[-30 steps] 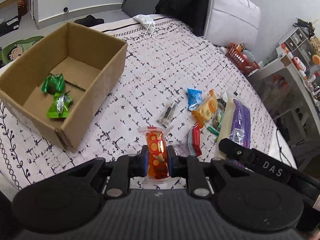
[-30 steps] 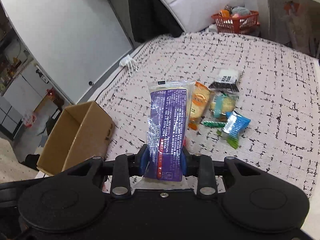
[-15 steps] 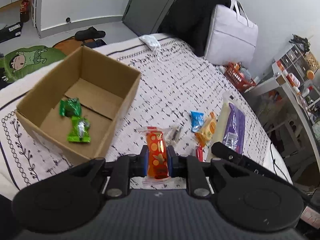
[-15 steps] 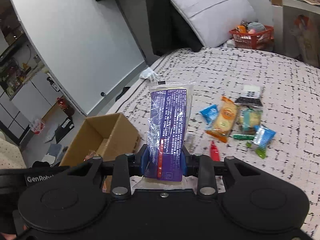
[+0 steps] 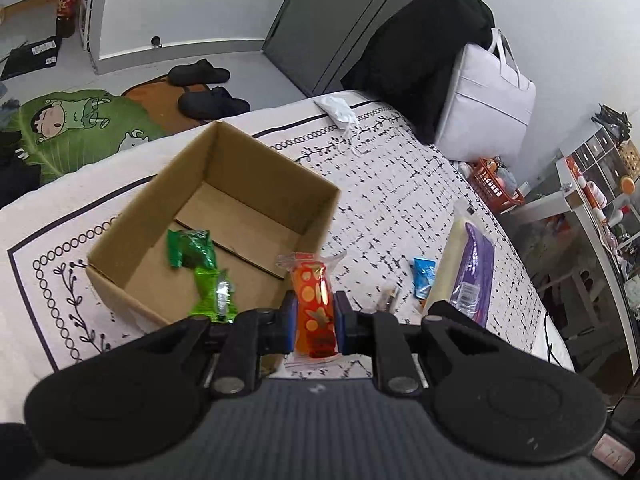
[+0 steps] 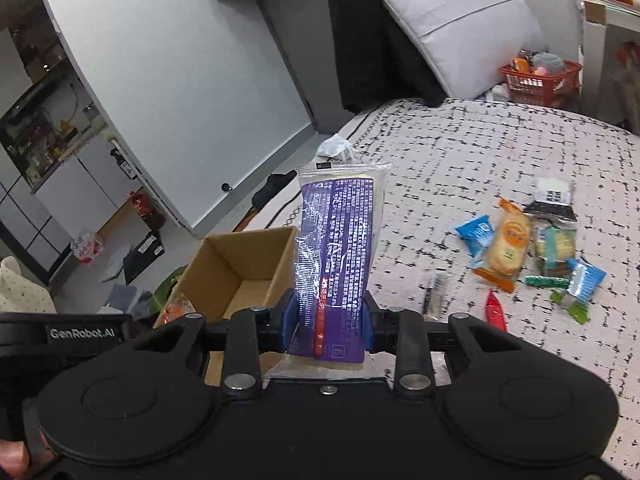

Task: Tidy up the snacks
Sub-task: 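Lift and carry the orange candy and purple packet over the box with both tools, then open the right tool over the box while the left tool opens to drop the orange candy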

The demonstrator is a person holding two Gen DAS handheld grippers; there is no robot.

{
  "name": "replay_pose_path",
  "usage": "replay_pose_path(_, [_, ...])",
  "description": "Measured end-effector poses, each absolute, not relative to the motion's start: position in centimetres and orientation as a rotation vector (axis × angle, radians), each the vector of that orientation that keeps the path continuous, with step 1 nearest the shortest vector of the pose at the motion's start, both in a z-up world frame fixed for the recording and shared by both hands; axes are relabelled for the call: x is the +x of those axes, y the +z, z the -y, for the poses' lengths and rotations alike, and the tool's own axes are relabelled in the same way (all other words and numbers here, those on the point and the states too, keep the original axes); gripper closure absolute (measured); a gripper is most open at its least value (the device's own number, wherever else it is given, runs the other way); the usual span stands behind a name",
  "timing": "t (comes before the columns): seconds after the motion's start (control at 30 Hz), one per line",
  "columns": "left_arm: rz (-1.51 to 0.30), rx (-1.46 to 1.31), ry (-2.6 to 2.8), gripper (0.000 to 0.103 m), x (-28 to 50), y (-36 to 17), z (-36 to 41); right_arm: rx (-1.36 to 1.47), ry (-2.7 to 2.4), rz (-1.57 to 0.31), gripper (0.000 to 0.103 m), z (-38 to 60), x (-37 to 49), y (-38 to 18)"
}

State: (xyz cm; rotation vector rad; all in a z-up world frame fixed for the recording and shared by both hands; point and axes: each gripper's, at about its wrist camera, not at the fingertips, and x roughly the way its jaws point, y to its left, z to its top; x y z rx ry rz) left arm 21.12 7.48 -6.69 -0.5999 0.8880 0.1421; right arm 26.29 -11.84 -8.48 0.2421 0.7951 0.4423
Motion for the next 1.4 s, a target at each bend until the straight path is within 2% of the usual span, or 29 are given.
replay_pose_path(0.53, [-0.908, -0.627, 0.192, 0.085, 21.3, -8.2, -13.2, 0.198, 0.535, -0.839, 0.072, 5.2, 25.8, -8.9])
replay_pose_path(0.97, [-0.915, -0.604, 0.236, 0.08, 20.7, -7.6, -14.8, 0.196, 0.566, -0.864, 0.07, 2.7, 26.2, -10.2])
replay_pose_path(1.0, [-0.914, -0.605, 0.238, 0.077, 20.6, -7.4, -14.8, 0.195, 0.565, -0.864, 0.069, 2.6, 26.2, -10.4])
replay_pose_path(1.07, [-0.915, -0.611, 0.243, 0.074, 20.3, -7.4, -14.9, 0.2, 0.553, -0.858, 0.055, 2.8, 26.3, -10.6])
replay_pose_path(1.2, [-0.933, -0.612, 0.241, 0.059, 19.8, -7.1, -14.5, 0.208, 0.54, -0.853, 0.051, 3.6, 25.8, -10.3])
replay_pose_path(1.3, [-0.935, -0.603, 0.245, 0.051, 19.4, -6.6, -14.0, 0.195, 0.526, -0.846, 0.049, 4.1, 25.3, -9.5])
replay_pose_path(1.37, [-0.93, -0.597, 0.249, 0.042, 19.2, -6.3, -13.7, 0.193, 0.521, -0.841, 0.039, 4.5, 25.1, -9.1])
replay_pose_path(1.4, [-0.926, -0.593, 0.249, 0.037, 19.0, -6.1, -13.5, 0.191, 0.515, -0.833, 0.038, 4.8, 24.8, -8.8])
